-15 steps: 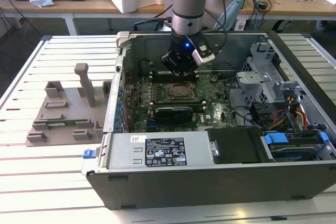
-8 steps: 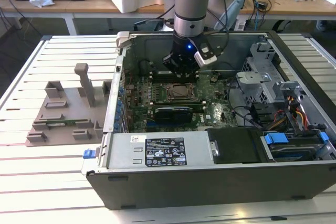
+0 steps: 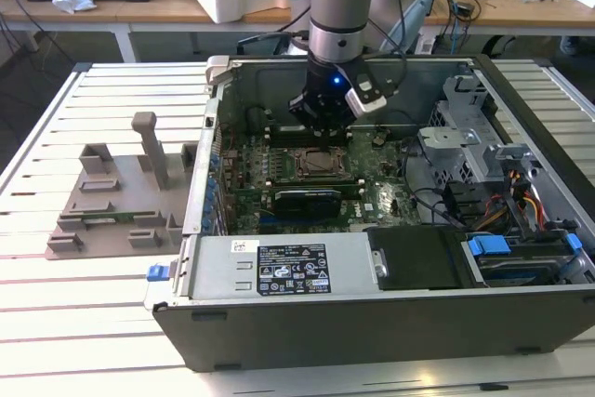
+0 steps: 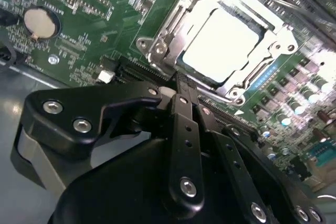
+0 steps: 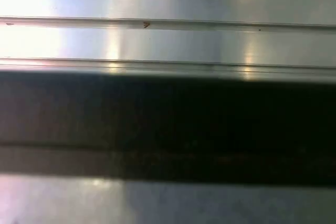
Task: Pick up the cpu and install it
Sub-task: 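Install the first cpu locking lever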
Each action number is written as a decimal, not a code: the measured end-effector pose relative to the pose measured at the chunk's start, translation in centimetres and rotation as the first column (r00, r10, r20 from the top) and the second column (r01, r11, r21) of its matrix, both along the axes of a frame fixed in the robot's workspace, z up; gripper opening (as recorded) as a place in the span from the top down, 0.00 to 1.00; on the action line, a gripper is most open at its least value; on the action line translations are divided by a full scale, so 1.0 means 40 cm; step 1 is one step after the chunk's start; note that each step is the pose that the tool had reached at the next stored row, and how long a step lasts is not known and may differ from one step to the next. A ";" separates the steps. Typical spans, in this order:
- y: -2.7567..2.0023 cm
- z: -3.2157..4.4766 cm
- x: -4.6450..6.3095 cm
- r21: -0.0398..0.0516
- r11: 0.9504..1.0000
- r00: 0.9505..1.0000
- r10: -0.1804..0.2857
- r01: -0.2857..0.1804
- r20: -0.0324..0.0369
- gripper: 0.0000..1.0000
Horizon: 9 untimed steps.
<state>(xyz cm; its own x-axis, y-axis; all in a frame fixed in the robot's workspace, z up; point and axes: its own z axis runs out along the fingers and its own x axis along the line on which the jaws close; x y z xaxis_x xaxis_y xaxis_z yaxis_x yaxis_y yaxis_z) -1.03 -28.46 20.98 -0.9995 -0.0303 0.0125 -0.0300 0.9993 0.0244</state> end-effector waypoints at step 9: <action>-0.049 0.000 0.000 -0.001 1.000 1.000 0.000 0.000 0.000 0.89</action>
